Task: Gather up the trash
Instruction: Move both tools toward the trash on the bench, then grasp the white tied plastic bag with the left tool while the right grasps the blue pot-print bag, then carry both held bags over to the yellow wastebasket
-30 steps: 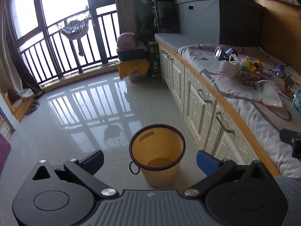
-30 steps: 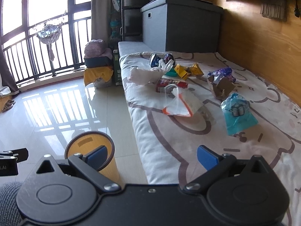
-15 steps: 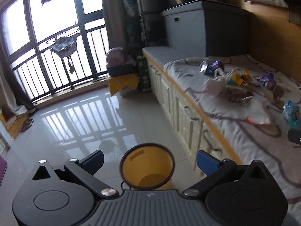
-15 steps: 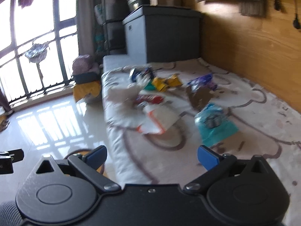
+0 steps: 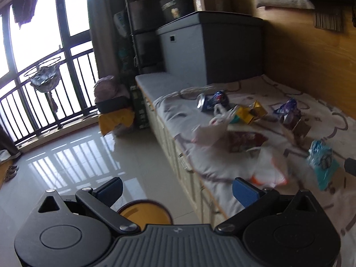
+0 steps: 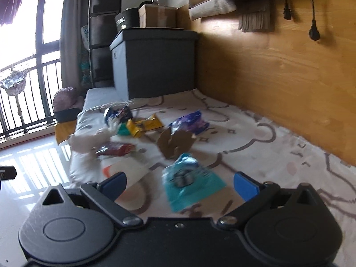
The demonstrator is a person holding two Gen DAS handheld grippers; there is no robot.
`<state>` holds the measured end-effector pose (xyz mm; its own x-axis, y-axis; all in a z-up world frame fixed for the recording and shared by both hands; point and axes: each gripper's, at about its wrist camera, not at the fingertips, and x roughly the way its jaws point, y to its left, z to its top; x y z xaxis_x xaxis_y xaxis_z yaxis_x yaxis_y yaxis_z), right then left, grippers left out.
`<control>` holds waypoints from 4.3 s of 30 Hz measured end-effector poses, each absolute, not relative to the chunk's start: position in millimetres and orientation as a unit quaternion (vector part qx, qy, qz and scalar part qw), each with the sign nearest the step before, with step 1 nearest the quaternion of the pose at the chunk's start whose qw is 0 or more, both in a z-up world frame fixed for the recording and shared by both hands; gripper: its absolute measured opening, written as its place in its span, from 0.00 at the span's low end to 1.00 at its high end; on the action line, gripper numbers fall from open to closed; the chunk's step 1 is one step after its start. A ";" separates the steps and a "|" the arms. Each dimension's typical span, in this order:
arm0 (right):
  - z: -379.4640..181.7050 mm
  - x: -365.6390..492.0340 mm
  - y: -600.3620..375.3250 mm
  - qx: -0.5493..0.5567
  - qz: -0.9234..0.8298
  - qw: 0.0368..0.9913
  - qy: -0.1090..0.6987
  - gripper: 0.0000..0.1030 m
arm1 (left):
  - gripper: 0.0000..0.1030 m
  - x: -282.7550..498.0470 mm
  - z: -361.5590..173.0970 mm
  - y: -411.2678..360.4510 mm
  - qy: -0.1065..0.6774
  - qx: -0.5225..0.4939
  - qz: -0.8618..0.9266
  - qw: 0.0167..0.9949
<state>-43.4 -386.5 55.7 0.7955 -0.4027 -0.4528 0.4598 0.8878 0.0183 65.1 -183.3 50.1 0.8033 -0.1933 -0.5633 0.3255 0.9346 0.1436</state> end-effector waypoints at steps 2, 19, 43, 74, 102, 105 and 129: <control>54.0 -42.2 -395.2 0.061 -0.230 0.946 0.220 1.00 | 1.00 74.9 49.3 -195.4 0.281 0.115 -0.143 0.942; 10.8 -0.8 -450.0 0.040 -0.224 0.940 0.255 1.00 | 1.00 182.1 13.2 -248.9 0.291 0.093 -0.225 0.925; -14.5 72.9 -474.2 -0.052 -0.031 0.926 0.374 0.99 | 0.93 282.1 12.5 -286.8 0.288 0.272 -0.413 0.820; 16.6 38.3 -452.2 0.014 -0.115 0.933 0.341 0.60 | 0.31 245.4 22.6 -241.4 0.323 0.138 -0.319 0.880; 79.7 50.3 -351.1 0.057 -0.108 0.958 0.261 0.60 | 0.31 154.1 67.6 -108.8 0.280 0.049 -0.224 0.932; 78.2 64.5 -333.1 0.053 -0.094 0.959 0.263 0.60 | 0.31 161.0 62.1 -94.4 0.287 0.040 -0.207 0.934; -11.7 233.0 -186.9 0.025 0.000 0.932 0.362 0.60 | 0.31 257.5 -30.9 29.0 0.385 -0.015 -0.084 0.919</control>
